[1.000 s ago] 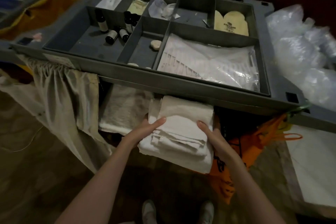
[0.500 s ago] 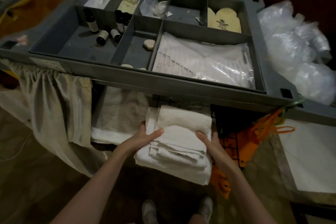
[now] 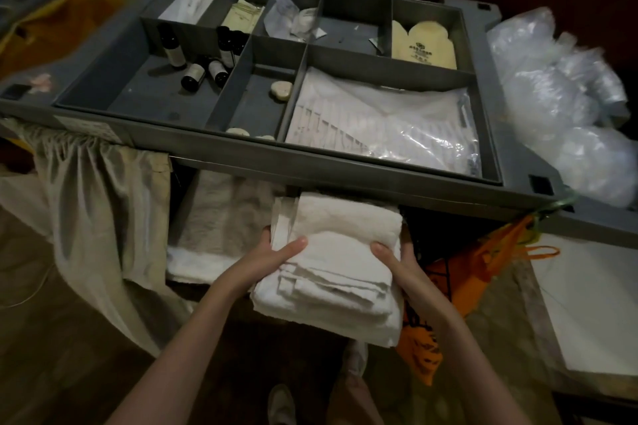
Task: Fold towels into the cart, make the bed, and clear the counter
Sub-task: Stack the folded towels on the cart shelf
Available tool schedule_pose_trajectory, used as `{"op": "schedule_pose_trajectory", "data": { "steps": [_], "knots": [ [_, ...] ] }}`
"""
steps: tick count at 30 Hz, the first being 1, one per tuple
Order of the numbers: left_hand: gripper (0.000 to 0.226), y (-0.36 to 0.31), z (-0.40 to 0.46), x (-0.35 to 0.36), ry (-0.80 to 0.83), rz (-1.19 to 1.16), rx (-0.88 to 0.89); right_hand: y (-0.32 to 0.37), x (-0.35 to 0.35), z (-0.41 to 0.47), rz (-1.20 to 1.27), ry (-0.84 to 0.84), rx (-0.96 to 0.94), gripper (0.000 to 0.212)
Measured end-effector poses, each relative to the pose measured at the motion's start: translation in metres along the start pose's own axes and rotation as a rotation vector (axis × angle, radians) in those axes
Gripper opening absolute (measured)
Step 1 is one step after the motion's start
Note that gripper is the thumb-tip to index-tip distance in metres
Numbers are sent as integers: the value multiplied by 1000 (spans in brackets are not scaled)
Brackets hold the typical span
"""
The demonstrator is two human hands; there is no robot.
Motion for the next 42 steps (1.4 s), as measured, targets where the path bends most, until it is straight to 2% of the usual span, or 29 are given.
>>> {"op": "schedule_pose_trajectory", "data": {
  "steps": [2,3,5,8,10,11,14,15,18,21,23,25,27,29,31,33,34,37,39,42],
  "knots": [
    [109,-9,6,-1,-23,12,9,11,-1,4,12,6,-16,118],
    [112,-13,9,-2,-33,25,18,14,0,4,15,18,-22,110],
    [110,-22,13,-4,-44,47,42,19,3,1,42,54,-56,73],
    [118,-29,23,-6,-71,69,65,15,2,7,46,16,-34,52],
    [112,-32,30,-6,-97,69,56,13,2,15,71,-39,-1,23],
    [108,-32,34,-5,-111,51,49,12,2,20,70,-63,24,24],
    [94,-29,39,1,-121,48,-13,8,5,28,53,-76,114,59],
    [91,-27,38,2,-127,57,-26,8,6,28,56,-80,130,65],
    [93,-19,35,5,-127,84,-67,11,4,32,99,-92,162,57],
    [98,-12,28,2,-87,145,-120,16,4,33,28,-115,114,76],
    [98,-10,22,0,-56,214,-132,16,6,30,-45,-126,43,74],
    [97,-12,17,0,-92,251,-93,17,7,27,-55,-170,-16,64],
    [105,-18,12,-1,-222,279,-9,17,10,25,-73,-232,-49,58],
    [106,-25,9,1,-350,324,128,18,13,22,-102,-282,-56,63],
    [84,-27,8,7,-383,355,237,20,16,17,-103,-300,-69,64],
    [52,-23,9,18,-338,391,250,21,18,12,-130,-313,-98,57],
    [46,-21,9,22,-313,417,245,22,19,9,-160,-324,-111,54],
    [53,-26,8,28,-344,496,272,22,21,4,-225,-338,-149,42],
    [65,-39,3,31,-443,513,350,24,22,4,-229,-348,-113,41],
    [63,-52,-10,42,-635,494,429,30,22,6,-242,-397,-22,45]
  ]
}}
Point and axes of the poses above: each hand's wrist, its own z-axis towards the middle knuckle, its own x-axis out of the palm, y = z × x, the point moved 4 cm from there along z, towards the middle knuckle, and after that the axes turned 7 degrees about x, right-handed, at the moved point
